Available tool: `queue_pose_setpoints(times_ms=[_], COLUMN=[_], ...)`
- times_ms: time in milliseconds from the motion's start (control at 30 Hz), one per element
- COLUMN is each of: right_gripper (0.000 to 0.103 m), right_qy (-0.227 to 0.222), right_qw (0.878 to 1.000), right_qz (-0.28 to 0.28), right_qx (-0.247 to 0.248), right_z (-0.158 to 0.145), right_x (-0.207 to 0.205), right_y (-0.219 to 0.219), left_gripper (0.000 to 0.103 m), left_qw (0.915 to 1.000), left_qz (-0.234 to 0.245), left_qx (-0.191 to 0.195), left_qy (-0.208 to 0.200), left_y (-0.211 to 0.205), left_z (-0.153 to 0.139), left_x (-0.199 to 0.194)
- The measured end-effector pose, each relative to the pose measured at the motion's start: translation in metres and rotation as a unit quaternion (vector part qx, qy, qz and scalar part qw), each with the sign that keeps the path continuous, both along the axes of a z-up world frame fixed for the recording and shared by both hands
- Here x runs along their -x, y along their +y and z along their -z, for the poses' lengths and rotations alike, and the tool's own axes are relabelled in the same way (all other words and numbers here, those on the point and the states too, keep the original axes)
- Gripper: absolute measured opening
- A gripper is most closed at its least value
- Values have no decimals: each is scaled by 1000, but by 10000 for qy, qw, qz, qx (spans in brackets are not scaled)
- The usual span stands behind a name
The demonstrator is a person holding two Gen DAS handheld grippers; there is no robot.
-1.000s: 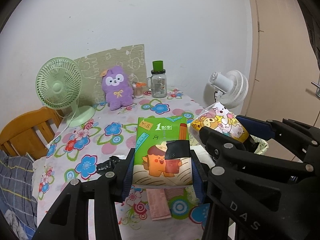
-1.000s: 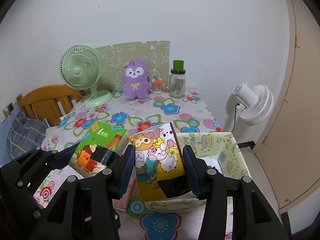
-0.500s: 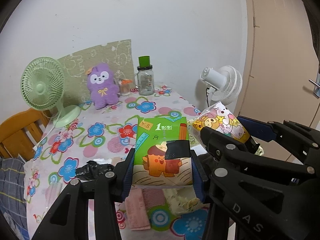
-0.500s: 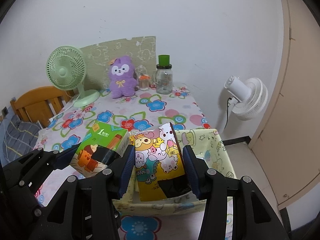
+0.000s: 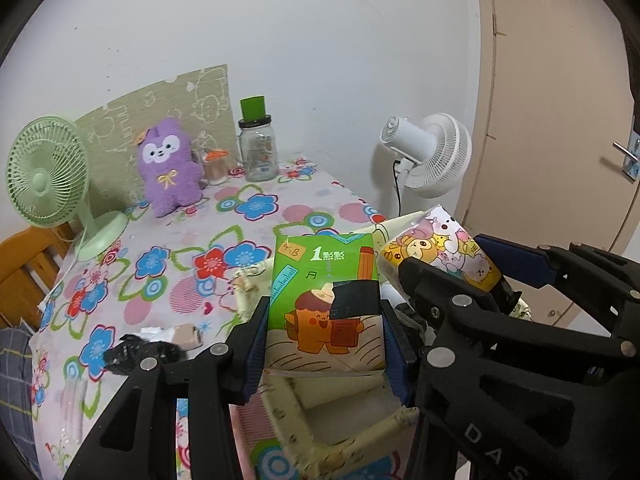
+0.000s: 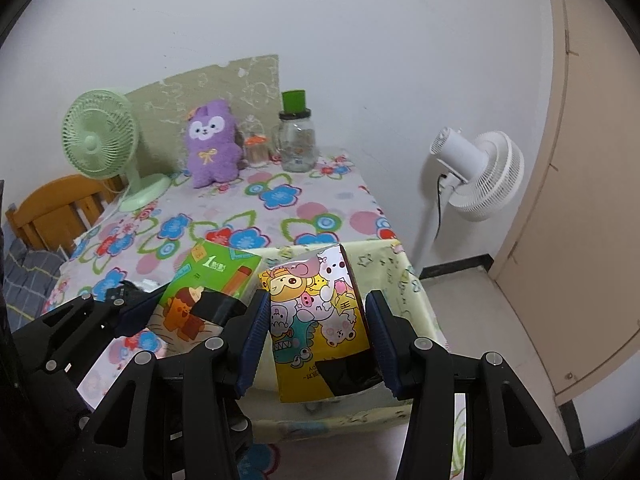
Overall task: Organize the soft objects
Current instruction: 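Lower the green pack into the box with left gripper while right gripper lowers yellow pack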
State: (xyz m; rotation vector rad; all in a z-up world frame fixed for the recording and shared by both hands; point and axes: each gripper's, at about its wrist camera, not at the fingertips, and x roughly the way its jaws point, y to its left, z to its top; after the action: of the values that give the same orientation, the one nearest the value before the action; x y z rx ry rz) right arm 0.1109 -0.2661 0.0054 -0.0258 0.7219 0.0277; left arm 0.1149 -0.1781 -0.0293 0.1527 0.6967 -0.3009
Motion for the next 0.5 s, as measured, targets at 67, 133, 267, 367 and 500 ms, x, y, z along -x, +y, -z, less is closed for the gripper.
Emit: queue_pose_setpoints(times_ms=[67, 133, 267, 367, 500], right_gripper=[53, 53, 53, 53, 53], right_qy=[56, 105, 209, 274, 369], right_qw=[10000, 9999, 9997, 9995, 9992], right_qz=[58, 95, 144, 154, 140], right_qx=[11, 26, 14, 13, -22], right_z=[5, 9, 19, 26, 34], right_x=[-4, -8, -16, -21, -28], right_y=[-5, -9, -17, -19, -21], left_gripper=[52, 52, 52, 54, 54], left_qw=[10000, 9999, 9998, 9996, 9992], left_qz=[29, 36, 43, 72, 25], left_qx=[-8, -18, -26, -115, -207], left_qy=[66, 114, 183, 255, 352], left_y=[-5, -8, -13, -16, -17], left_z=[5, 10, 17, 22, 28], left_x=[-5, -10, -17, -20, -25])
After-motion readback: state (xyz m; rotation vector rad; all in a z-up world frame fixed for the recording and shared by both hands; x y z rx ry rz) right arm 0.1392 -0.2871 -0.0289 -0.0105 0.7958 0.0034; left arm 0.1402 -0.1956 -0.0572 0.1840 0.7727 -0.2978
